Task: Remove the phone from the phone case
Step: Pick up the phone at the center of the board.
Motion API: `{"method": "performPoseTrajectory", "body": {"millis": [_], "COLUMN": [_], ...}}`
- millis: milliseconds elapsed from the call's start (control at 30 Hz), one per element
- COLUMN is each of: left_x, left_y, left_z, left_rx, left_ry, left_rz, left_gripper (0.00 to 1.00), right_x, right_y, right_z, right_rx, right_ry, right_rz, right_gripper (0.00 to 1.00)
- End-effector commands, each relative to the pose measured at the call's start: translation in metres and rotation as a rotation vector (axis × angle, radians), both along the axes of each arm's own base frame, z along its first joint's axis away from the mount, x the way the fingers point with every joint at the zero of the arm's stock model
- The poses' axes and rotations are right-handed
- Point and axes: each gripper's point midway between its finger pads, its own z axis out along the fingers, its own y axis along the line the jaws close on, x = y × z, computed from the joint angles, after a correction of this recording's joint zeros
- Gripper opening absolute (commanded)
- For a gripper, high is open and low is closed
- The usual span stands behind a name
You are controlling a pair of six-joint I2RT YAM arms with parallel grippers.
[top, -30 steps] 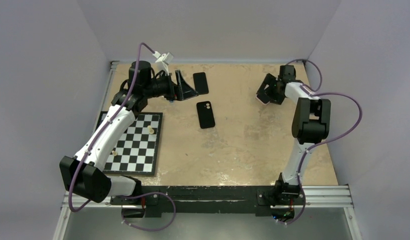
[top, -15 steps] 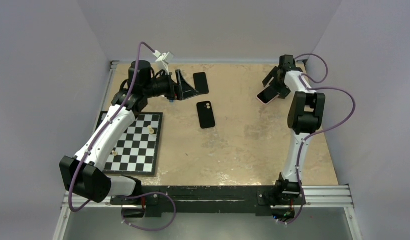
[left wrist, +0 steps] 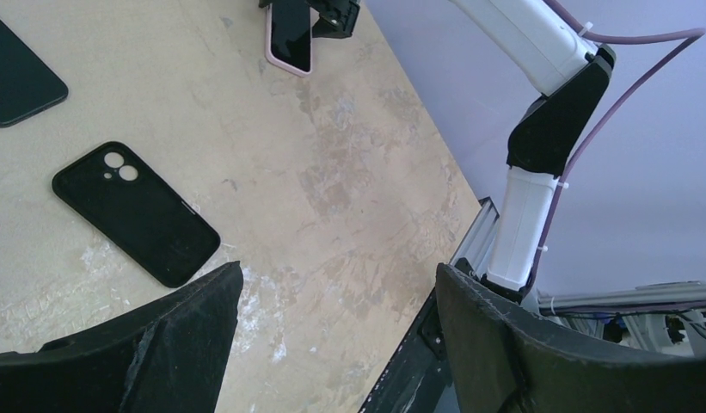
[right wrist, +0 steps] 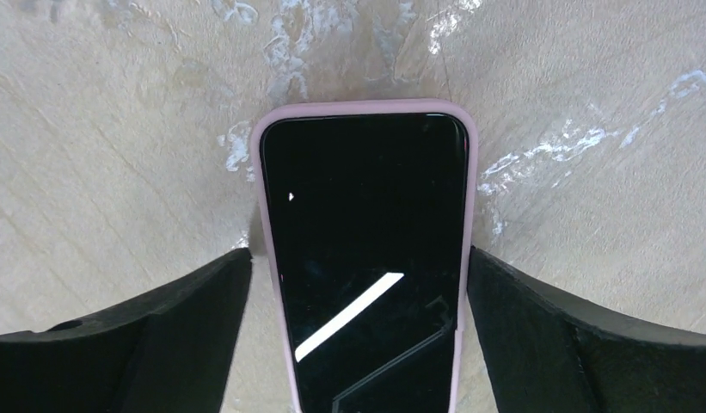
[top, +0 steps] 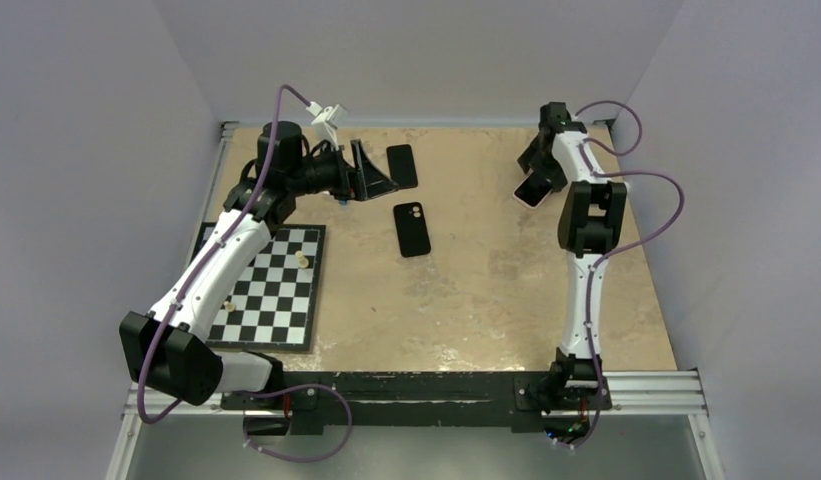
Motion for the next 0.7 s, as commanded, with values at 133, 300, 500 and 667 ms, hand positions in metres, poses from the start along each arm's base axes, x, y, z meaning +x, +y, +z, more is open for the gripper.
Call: {"method": "performPoseTrajectory", "body": {"millis": [133, 300, 500, 667], "left_x": [0.000, 0.000, 0.001, 0.001], "left_y": [0.002, 0.003, 0.003, 0.003], "left_z": [0.013, 0.013, 0.012, 0.013], "left_rx": [-0.031, -0.034, -0.038, -0.050], "left_ry": [-0.036, -0.035, -0.028, -0.025], "left_rz": [-0.004, -0.002, -0.001, -0.003], "left_gripper": [0.86, 0.86, 0.86, 0.86], "right_x": [-0.023, -0.025, -0.056, -0.094], "right_y": [0.019, 0.041, 0.090, 0.116], "right_z": [-0.005, 0.013, 0.026, 0.017], "right_rx": [-0.050, 0.009, 0.067, -0.039], "right_ry": [0.144, 0.128, 0.098, 0.181], "right_rz": [0.113, 0.252, 0.537, 0.820], "right_gripper": [0.81, 0.63, 0.44, 0.21]}}
